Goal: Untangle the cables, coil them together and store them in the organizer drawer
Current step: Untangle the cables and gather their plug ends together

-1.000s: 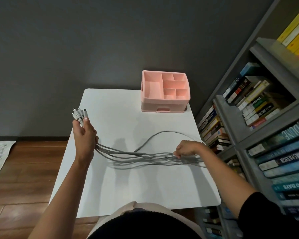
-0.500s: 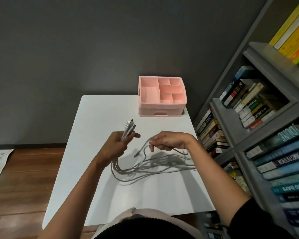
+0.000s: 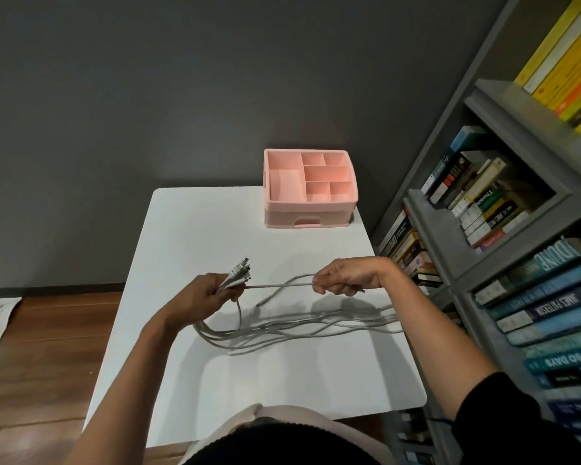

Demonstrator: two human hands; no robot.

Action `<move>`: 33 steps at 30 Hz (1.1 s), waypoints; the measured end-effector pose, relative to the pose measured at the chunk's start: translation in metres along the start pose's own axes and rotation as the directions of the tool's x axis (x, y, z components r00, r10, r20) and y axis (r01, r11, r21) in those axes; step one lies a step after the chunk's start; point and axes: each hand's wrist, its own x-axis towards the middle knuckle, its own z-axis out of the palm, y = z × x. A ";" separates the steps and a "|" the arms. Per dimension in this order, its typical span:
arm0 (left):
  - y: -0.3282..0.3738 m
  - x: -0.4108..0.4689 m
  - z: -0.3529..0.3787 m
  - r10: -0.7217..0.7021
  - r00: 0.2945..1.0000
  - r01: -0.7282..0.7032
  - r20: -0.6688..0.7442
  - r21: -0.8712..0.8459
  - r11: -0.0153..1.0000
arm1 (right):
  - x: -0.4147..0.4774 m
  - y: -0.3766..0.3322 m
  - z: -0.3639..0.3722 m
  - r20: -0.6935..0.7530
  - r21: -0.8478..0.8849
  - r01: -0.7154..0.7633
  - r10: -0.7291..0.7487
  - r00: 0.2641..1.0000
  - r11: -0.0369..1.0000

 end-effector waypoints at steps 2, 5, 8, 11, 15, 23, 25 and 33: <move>-0.006 -0.003 -0.003 -0.015 1.000 0.015 -0.011 -0.004 1.000 | -0.002 0.007 -0.002 -0.005 0.011 -0.026 0.026 1.000 1.000; -0.016 -0.009 -0.013 -0.065 0.995 0.062 -0.075 -0.051 0.997 | -0.010 0.021 -0.012 -0.042 0.057 -0.064 0.066 0.997 0.996; -0.027 -0.018 -0.018 -0.108 0.989 0.098 -0.100 -0.102 0.990 | -0.024 0.038 -0.024 -0.094 0.057 -0.113 0.118 0.989 0.992; -0.037 -0.021 -0.017 -0.138 0.985 0.125 -0.102 -0.125 0.984 | -0.037 0.055 -0.034 -0.169 0.065 -0.137 0.147 0.975 0.988; -0.041 -0.016 -0.013 -0.145 0.983 0.136 -0.112 -0.084 0.987 | -0.044 0.062 -0.038 -0.284 0.079 -0.093 0.112 0.952 0.993; -0.042 -0.015 -0.009 -0.174 0.975 0.161 -0.141 -0.097 0.982 | -0.040 0.061 -0.029 -0.468 0.052 0.009 0.016 0.884 0.999; -0.042 -0.014 -0.009 -0.186 0.971 0.173 -0.148 -0.098 0.980 | -0.042 0.060 -0.030 -0.479 0.052 0.015 0.012 0.877 0.999; -0.052 -0.012 0.001 -0.317 0.940 0.312 -0.125 -0.064 0.948 | -0.031 0.059 -0.029 -0.503 -0.020 0.097 -0.094 0.859 0.995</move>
